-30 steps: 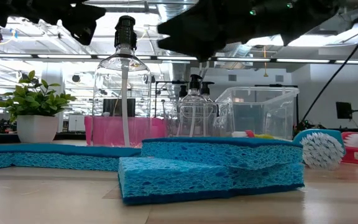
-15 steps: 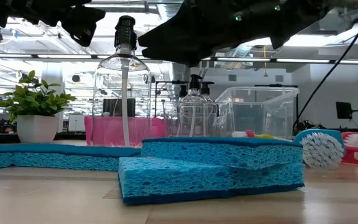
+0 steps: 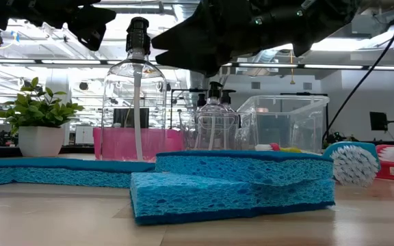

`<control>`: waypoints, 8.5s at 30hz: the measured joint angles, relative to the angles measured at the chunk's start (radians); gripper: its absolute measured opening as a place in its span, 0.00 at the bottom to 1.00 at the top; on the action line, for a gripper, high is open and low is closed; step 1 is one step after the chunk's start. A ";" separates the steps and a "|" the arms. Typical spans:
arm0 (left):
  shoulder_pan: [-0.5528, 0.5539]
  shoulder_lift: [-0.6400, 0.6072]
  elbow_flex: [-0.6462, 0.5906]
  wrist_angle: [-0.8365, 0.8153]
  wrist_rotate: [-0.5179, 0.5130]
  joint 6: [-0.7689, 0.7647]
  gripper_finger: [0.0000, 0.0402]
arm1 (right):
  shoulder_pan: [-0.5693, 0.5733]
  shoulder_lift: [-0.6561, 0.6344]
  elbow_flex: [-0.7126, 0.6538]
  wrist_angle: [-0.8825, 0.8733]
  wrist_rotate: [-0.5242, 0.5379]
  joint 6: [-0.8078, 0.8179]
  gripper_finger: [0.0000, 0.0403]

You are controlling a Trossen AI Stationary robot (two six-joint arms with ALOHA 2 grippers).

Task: Pick & Place Kitchen Sink Supplies
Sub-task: Put the soap dispenser into the left transparent bin

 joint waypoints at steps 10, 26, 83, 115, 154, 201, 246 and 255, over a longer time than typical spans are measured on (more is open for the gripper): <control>0.000 0.000 0.000 0.008 0.000 0.000 0.40 | 0.000 0.016 0.033 -0.008 -0.006 -0.003 0.65; 0.000 0.000 0.000 0.008 -0.001 0.003 0.40 | -0.006 0.016 0.043 0.001 -0.057 0.000 0.65; 0.000 0.000 0.000 0.008 -0.001 0.000 0.40 | -0.031 0.016 0.043 -0.037 -0.079 0.031 0.65; 0.000 0.055 0.001 0.060 -0.023 0.003 0.40 | -0.033 0.016 0.043 -0.062 -0.077 0.050 0.65; 0.000 0.089 0.000 0.106 -0.054 0.009 0.40 | -0.060 0.016 0.043 -0.075 -0.076 0.016 0.65; 0.000 0.088 0.000 0.140 -0.053 0.001 0.40 | -0.037 0.015 0.096 -0.118 -0.129 -0.001 0.81; 0.000 0.088 0.000 0.143 -0.053 0.004 0.40 | -0.050 0.171 0.259 -0.146 -0.154 -0.037 0.40; 0.000 0.088 0.000 0.143 -0.053 0.004 0.40 | -0.051 0.119 0.259 -0.217 -0.154 -0.037 0.29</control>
